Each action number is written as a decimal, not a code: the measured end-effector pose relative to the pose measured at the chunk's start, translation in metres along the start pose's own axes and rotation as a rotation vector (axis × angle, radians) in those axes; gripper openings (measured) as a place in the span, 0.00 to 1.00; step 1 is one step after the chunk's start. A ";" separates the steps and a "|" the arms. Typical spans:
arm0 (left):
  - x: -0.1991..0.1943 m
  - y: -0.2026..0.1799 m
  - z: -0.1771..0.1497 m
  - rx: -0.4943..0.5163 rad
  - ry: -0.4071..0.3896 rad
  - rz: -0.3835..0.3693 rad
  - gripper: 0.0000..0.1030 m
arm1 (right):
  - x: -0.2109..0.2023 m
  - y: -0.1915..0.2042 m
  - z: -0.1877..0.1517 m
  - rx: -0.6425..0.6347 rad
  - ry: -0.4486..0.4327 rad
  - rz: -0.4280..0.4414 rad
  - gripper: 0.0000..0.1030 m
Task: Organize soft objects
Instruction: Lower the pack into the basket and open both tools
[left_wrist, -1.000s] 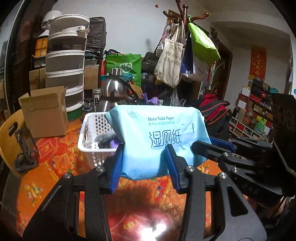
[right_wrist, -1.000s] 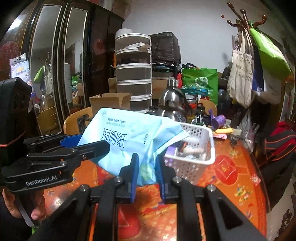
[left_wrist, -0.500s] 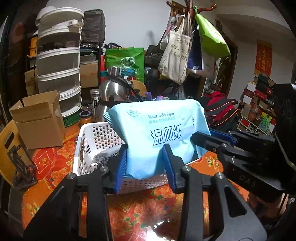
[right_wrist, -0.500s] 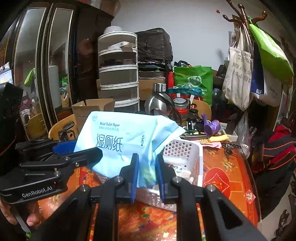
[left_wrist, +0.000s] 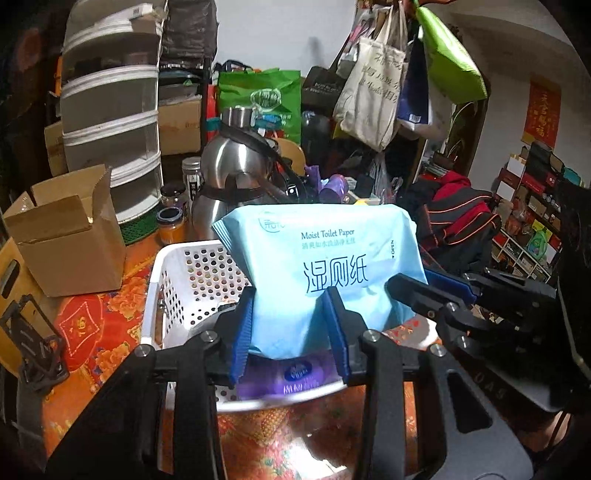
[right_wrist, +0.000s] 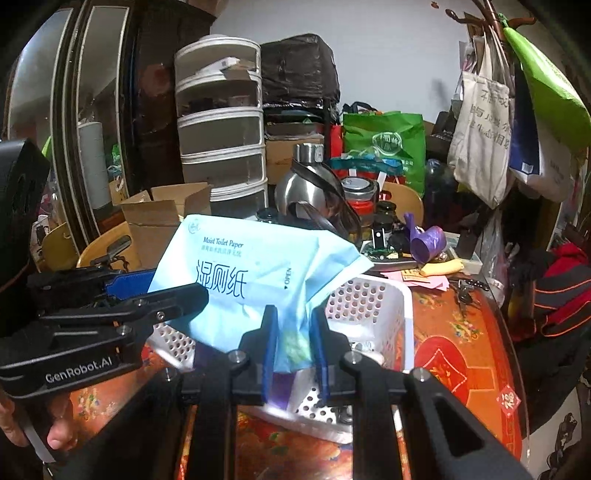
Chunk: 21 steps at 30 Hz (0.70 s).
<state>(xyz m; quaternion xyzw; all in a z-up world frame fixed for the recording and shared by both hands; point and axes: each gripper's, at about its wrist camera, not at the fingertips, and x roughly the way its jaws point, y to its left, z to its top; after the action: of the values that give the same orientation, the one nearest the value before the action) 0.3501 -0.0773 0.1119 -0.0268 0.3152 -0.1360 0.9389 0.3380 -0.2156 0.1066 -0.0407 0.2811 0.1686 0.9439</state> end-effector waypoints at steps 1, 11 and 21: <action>0.006 0.002 0.003 -0.005 0.010 0.002 0.33 | 0.006 -0.002 0.002 0.001 0.008 -0.001 0.16; 0.067 0.023 0.010 -0.072 0.104 -0.007 0.33 | 0.055 -0.014 0.004 0.013 0.085 -0.013 0.16; 0.091 0.051 -0.007 -0.146 0.135 0.001 0.38 | 0.070 -0.029 -0.012 0.047 0.129 -0.039 0.31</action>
<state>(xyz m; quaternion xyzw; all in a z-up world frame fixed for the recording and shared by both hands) 0.4275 -0.0527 0.0467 -0.0857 0.3870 -0.1136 0.9110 0.3966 -0.2244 0.0577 -0.0347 0.3445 0.1403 0.9276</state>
